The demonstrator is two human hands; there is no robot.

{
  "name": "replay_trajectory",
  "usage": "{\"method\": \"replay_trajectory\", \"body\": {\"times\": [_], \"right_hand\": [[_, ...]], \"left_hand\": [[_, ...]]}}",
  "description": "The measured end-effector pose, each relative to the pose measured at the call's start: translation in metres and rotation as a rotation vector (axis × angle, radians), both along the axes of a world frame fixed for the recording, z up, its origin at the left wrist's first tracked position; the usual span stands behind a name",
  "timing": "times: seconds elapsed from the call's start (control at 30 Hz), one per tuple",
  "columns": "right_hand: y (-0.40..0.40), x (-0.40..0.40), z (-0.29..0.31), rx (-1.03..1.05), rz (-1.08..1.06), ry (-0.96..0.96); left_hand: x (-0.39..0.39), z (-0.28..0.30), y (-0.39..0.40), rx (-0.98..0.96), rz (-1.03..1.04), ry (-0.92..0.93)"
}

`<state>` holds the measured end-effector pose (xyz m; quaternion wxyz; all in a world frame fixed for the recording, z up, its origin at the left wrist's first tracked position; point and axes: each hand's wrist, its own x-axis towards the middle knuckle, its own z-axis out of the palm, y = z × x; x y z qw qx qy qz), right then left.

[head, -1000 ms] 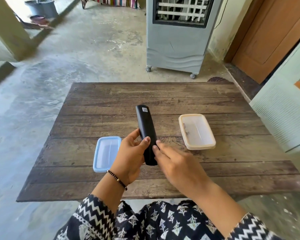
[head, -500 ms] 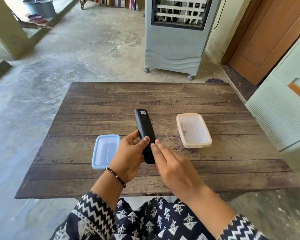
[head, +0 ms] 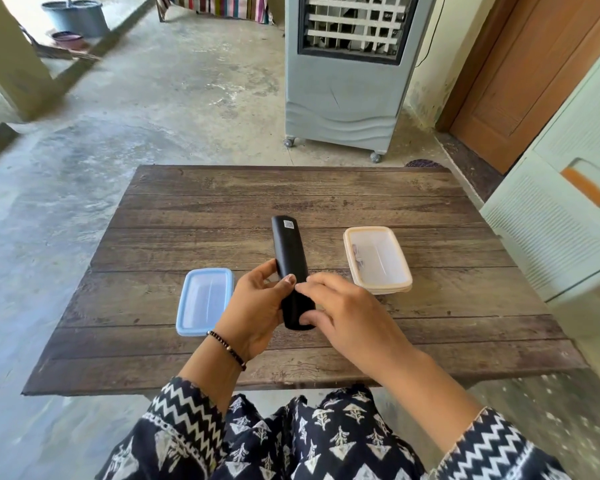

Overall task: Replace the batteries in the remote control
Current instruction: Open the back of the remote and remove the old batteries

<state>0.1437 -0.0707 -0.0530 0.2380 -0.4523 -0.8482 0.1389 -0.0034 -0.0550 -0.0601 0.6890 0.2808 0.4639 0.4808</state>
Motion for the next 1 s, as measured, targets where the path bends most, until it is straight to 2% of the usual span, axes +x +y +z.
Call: {"method": "replay_trajectory", "body": {"times": [0.3, 0.5, 0.6, 0.8, 0.9, 1.0], "right_hand": [[0.0, -0.007, -0.006, 0.115, 0.014, -0.117], [0.007, -0.003, 0.006, -0.13, -0.253, 0.251], [0.003, 0.004, 0.009, -0.224, -0.314, 0.34], [0.003, 0.002, 0.012, -0.091, -0.412, 0.304], [0.002, 0.006, 0.011, -0.024, -0.429, 0.283], [-0.01, 0.015, -0.005, 0.031, -0.408, 0.171]], "left_hand": [[-0.006, -0.007, 0.001, -0.021, 0.029, -0.035], [-0.001, -0.016, -0.004, -0.055, 0.017, -0.025], [0.003, -0.019, -0.003, -0.047, 0.002, -0.009], [0.01, -0.021, -0.005, -0.009, 0.002, 0.137], [0.007, -0.025, -0.005, -0.042, 0.049, 0.143], [0.003, -0.027, -0.003, -0.061, 0.07, 0.117]]}}
